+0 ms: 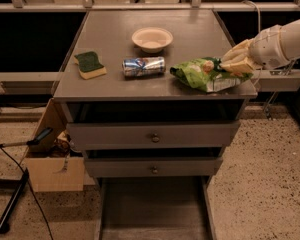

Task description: Pick green rice chip bag from bottom drawer and place on counter

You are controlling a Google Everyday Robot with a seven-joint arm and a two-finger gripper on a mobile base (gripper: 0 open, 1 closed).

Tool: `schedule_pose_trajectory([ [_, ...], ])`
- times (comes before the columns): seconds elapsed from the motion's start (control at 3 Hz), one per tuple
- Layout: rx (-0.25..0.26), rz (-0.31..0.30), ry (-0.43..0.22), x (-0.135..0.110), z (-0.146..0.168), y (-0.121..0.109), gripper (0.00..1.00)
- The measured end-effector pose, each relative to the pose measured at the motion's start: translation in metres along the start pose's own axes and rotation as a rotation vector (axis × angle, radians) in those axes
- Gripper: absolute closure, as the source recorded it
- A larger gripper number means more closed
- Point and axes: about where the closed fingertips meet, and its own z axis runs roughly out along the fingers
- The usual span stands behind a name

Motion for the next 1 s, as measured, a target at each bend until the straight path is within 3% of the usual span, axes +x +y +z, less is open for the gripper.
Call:
schedule_pose_trajectory([
  [0.33,0.000,0.000,0.000,0.0000,0.0000,0.0000,0.22],
  [0.67,0.000,0.000,0.000,0.0000,0.0001,0.0000,0.00],
  [1.0,0.000,0.000,0.000,0.0000,0.0001,0.0000,0.00],
])
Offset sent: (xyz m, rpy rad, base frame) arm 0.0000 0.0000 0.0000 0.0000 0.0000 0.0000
